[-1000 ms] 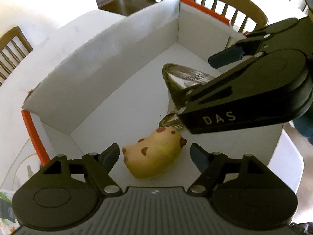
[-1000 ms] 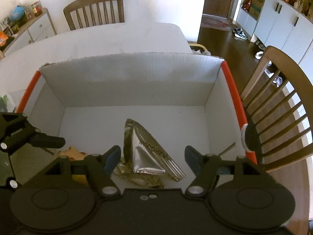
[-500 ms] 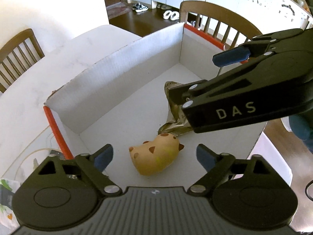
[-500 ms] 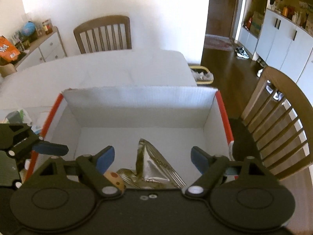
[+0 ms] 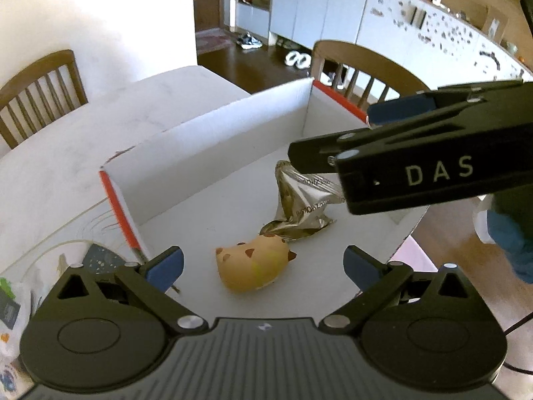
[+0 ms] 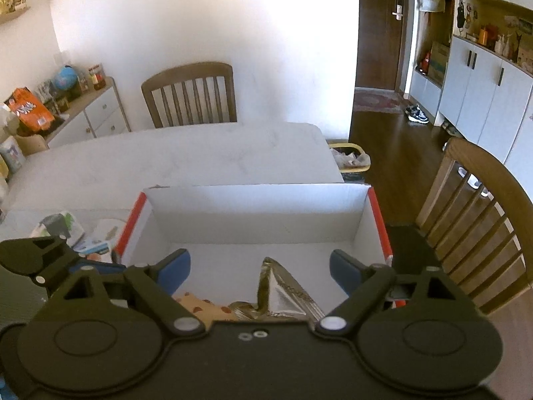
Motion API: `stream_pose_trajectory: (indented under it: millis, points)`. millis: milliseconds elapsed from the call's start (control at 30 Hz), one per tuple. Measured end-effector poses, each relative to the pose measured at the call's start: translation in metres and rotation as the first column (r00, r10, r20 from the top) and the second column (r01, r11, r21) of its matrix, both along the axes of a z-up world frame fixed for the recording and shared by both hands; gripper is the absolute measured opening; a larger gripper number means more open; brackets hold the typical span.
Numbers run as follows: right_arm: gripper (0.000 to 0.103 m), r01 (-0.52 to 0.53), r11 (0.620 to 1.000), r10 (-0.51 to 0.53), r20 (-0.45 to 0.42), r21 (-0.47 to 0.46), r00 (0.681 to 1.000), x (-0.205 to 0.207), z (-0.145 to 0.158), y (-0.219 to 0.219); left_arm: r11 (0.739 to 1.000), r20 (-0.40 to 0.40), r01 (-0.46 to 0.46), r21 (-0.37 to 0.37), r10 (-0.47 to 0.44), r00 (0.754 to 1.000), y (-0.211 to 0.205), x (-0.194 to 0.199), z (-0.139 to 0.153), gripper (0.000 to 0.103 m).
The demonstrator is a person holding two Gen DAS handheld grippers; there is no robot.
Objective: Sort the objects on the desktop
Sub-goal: 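Withdraw both tools from the shoebox back over the snack pile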
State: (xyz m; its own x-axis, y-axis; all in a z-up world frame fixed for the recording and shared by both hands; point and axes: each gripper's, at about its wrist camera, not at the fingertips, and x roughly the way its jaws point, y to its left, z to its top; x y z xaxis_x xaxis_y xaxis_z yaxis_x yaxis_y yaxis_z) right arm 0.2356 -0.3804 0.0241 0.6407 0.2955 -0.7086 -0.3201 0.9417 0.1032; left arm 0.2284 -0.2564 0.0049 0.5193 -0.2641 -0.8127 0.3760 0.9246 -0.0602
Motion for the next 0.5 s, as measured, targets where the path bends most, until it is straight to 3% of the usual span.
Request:
stream_pose_trajectory:
  millis: [500]
  points:
    - [0.092, 0.017, 0.998, -0.018, 0.016, 0.064, 1.0, -0.036, 0.018, 0.02, 0.996, 0.076, -0.055, -0.075, 0.061, 0.995, 0.044, -0.041, 0.021, 0.102]
